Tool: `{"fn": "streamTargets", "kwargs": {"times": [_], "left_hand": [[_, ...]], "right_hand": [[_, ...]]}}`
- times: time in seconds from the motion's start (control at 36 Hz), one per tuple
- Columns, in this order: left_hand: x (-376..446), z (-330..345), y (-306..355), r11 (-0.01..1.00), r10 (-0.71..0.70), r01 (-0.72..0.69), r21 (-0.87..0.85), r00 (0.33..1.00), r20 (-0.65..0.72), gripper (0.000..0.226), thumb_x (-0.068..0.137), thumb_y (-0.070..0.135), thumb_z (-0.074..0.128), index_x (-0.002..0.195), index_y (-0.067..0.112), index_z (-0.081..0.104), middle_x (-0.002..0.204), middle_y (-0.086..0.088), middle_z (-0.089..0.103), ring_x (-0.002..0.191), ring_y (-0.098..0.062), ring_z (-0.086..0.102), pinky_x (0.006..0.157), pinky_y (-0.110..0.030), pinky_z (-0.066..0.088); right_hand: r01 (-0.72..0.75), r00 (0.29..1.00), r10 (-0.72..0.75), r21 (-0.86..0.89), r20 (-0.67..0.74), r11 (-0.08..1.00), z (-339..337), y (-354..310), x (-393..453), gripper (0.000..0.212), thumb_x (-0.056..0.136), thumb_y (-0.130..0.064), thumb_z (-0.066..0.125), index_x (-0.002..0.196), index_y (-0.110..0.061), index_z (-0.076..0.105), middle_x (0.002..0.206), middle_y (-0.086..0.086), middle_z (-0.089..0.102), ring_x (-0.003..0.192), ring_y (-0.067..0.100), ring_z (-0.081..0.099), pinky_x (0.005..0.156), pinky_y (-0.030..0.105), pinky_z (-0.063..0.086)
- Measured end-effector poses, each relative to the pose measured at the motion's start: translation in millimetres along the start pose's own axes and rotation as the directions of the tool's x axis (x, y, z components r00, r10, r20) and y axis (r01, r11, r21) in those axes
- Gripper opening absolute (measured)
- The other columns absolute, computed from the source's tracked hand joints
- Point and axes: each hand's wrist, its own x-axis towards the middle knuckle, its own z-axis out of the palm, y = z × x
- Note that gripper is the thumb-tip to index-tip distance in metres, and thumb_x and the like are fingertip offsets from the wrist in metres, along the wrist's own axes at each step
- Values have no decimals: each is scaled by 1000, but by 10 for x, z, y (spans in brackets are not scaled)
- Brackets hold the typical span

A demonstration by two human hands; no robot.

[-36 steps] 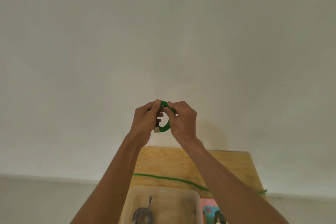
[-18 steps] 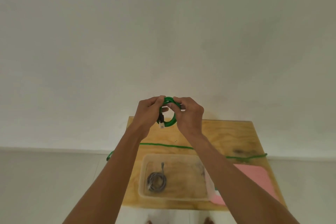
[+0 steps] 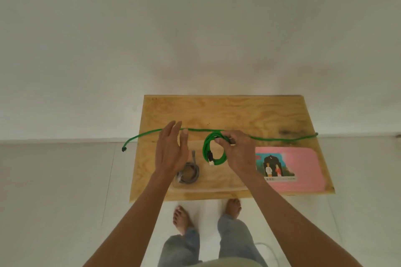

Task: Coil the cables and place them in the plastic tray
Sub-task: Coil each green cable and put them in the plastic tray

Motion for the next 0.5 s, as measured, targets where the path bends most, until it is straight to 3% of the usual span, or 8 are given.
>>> {"fn": "streamTargets", "kwargs": {"times": [0.11,0.19,0.28,0.5], "left_hand": [[-201,193,-249,983,35,-41,176,999,37,60,103,44,26,147,8,45,158,-15,36,148,-31,28,119,-46,27],[-286,283,-372,966,51,-66,249,997,65,64,103,45,21,151,6,38,161,-16,30,150,-30,24,121,-42,22],[-339,336,-435,966,40,-61,253,995,87,67,103,48,16,155,8,30,164,-12,24,153,-26,18,123,-37,17],[-387,409,-486,977,32,-44,211,998,61,70,102,52,12,156,9,27,165,-8,20,154,-18,9,123,-31,9]], "right_hand": [[-69,985,78,-62,157,996,109,256,-139,17,83,-14,77,98,-5,75,96,7,73,85,16,61,77,20,41],[-98,964,126,-126,234,987,221,430,-178,19,83,-16,76,101,-10,75,99,6,72,91,22,64,83,29,47],[-94,945,146,-185,294,978,315,532,-207,17,83,-19,75,100,-16,73,97,3,70,91,24,63,83,37,50],[-151,911,196,-148,362,977,444,572,-221,13,83,-15,75,95,-14,70,95,2,69,89,21,61,82,38,49]]}}
